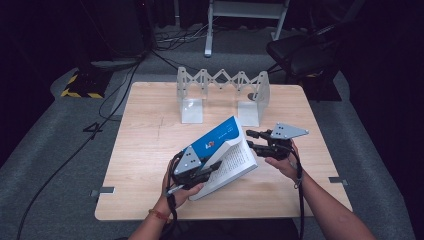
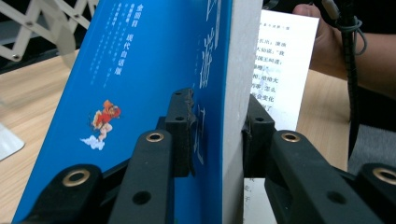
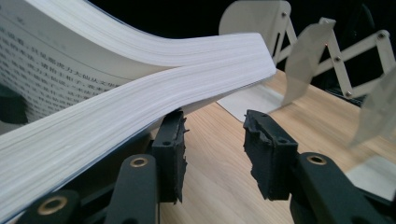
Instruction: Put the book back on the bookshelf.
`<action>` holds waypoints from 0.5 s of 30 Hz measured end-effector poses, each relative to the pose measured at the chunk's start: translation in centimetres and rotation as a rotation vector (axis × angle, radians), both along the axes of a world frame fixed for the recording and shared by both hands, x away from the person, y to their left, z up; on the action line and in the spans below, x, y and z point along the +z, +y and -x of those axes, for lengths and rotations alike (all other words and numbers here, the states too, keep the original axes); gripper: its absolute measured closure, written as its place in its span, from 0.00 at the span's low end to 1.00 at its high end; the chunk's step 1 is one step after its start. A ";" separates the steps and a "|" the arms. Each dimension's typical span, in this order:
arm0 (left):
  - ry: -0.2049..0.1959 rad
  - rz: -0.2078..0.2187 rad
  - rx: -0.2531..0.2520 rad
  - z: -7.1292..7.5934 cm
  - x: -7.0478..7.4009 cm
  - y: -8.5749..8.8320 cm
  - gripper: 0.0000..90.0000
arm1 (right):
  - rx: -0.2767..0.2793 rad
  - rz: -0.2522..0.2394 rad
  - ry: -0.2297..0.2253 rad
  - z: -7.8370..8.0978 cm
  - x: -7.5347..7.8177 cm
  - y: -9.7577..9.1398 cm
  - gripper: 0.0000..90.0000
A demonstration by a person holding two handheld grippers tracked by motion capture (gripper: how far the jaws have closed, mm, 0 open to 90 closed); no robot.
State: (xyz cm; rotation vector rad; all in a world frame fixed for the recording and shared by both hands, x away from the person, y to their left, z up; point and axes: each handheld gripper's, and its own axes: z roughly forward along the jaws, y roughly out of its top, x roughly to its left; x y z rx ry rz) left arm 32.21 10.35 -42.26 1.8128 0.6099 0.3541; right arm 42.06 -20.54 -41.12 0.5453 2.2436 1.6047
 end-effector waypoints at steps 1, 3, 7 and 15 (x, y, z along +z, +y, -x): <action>0.000 0.007 0.006 0.2 0.0 0.3 0.77 | 0.011 -0.012 -0.002 0.1 0.3 0.4 0.64; -0.008 0.002 0.017 0.7 0.1 0.8 0.77 | 0.028 -0.025 -0.003 0.2 0.7 1.0 0.64; -0.011 -0.007 0.025 1.6 0.1 2.0 0.75 | 0.067 -0.032 -0.011 0.6 1.6 2.0 0.64; -0.034 -0.032 0.104 3.7 -0.7 2.8 0.65 | 0.168 -0.045 0.028 0.7 2.1 4.1 0.59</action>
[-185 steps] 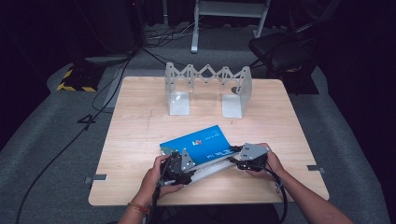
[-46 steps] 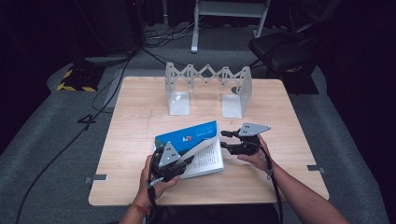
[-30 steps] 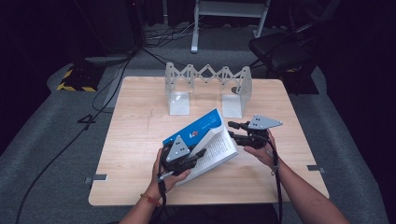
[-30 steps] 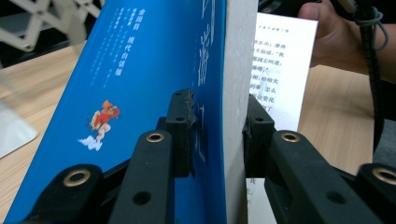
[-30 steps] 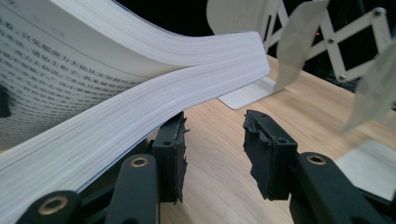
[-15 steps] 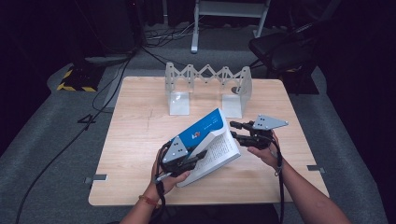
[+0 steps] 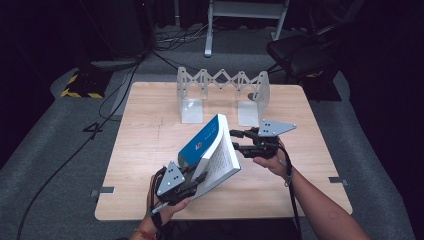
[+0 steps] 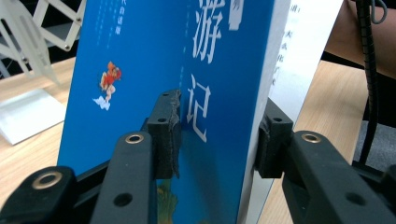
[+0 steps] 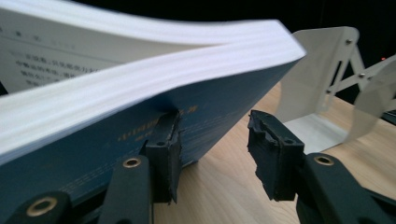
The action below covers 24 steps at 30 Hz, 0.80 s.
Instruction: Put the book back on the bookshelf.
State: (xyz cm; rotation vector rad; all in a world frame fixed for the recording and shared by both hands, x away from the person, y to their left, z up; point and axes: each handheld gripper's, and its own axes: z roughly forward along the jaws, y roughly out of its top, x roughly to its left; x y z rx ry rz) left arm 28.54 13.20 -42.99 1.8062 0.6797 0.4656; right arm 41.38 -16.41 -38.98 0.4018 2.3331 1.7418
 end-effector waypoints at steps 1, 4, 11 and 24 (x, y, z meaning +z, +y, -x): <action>0.003 0.008 -0.004 0.0 -0.1 0.2 0.64 | 0.012 0.000 0.005 0.0 0.0 0.3 0.58; 0.025 0.003 -0.013 -0.2 -0.4 0.5 0.60 | 0.044 0.000 0.017 0.1 -0.1 0.9 0.55; 0.084 -0.044 -0.046 -0.9 -0.7 0.5 0.50 | 0.073 0.004 0.094 -0.6 -0.7 1.8 0.52; 0.103 0.010 -0.165 -3.3 -0.9 -0.5 0.61 | 0.008 0.075 -0.008 -0.5 -0.7 0.2 0.62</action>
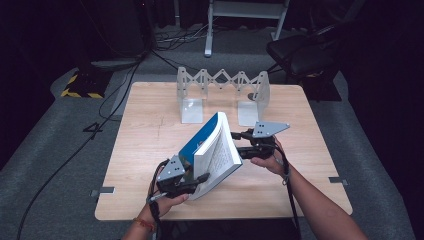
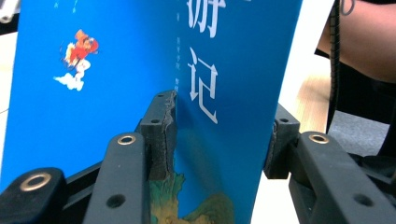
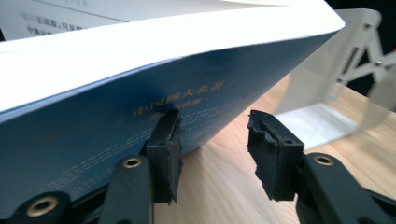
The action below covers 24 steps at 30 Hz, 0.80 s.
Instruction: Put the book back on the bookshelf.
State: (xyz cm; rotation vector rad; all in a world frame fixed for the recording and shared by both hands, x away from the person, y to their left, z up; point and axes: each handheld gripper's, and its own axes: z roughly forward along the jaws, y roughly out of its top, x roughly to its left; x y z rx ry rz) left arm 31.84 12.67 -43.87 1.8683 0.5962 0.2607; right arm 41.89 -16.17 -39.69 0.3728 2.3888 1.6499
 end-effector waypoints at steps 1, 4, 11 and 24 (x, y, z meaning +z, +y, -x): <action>-0.002 -0.001 -0.010 -0.3 0.0 -0.3 0.61 | -0.010 0.008 -0.007 0.0 -0.1 -0.3 0.63; 0.001 0.006 -0.031 -0.9 0.1 -1.0 0.61 | -0.030 0.025 -0.018 -0.1 -0.1 -1.0 0.63; -0.004 0.022 -0.090 -2.5 0.4 -4.1 0.61 | -0.096 0.021 -0.020 -0.2 -0.3 -4.4 0.67; -0.025 0.044 -0.093 -3.8 1.0 -5.1 0.62 | -0.113 -0.034 -0.044 -0.1 0.7 -6.4 0.69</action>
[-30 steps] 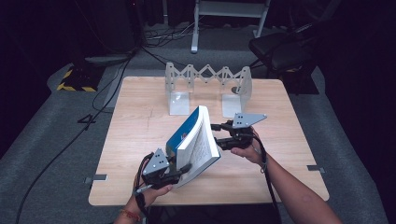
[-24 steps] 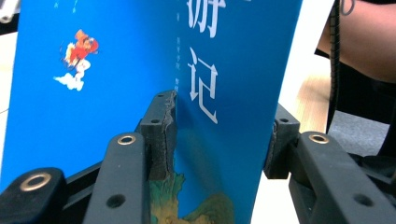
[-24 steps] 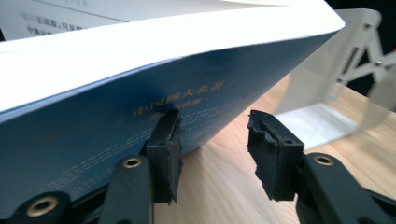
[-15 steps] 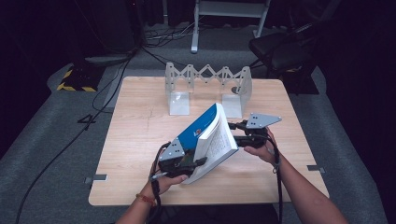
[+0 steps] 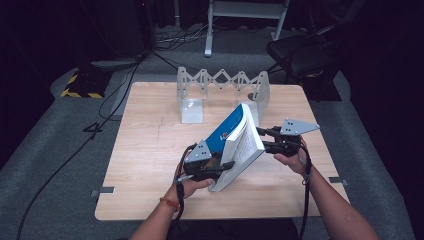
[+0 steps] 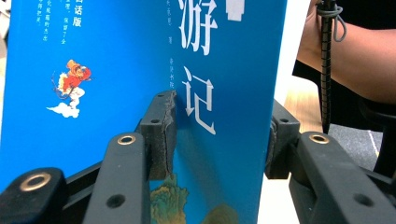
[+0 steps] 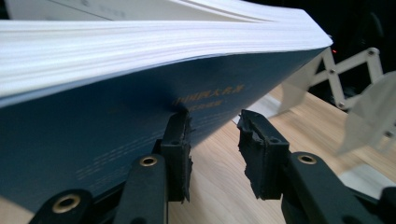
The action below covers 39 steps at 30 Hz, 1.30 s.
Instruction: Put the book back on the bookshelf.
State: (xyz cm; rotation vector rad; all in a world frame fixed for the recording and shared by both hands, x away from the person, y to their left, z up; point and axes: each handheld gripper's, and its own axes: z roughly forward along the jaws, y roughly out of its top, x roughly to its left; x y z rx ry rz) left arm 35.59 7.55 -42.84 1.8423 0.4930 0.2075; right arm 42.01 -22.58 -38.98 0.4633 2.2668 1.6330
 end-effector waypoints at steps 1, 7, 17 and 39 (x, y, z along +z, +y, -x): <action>0.000 0.000 0.006 0.2 0.1 0.2 0.62 | 0.011 -0.006 -0.006 0.3 0.2 0.2 0.69; -0.007 -0.026 0.054 1.4 0.7 2.3 0.71 | 0.057 0.005 -0.025 1.1 1.2 1.7 0.63; -0.034 -0.102 0.105 3.2 0.9 3.9 0.65 | 0.151 0.033 -0.028 2.1 1.3 4.5 0.56; -0.049 -0.224 0.299 6.3 -0.1 0.1 0.09 | 0.255 0.079 -0.006 4.0 0.1 8.4 0.56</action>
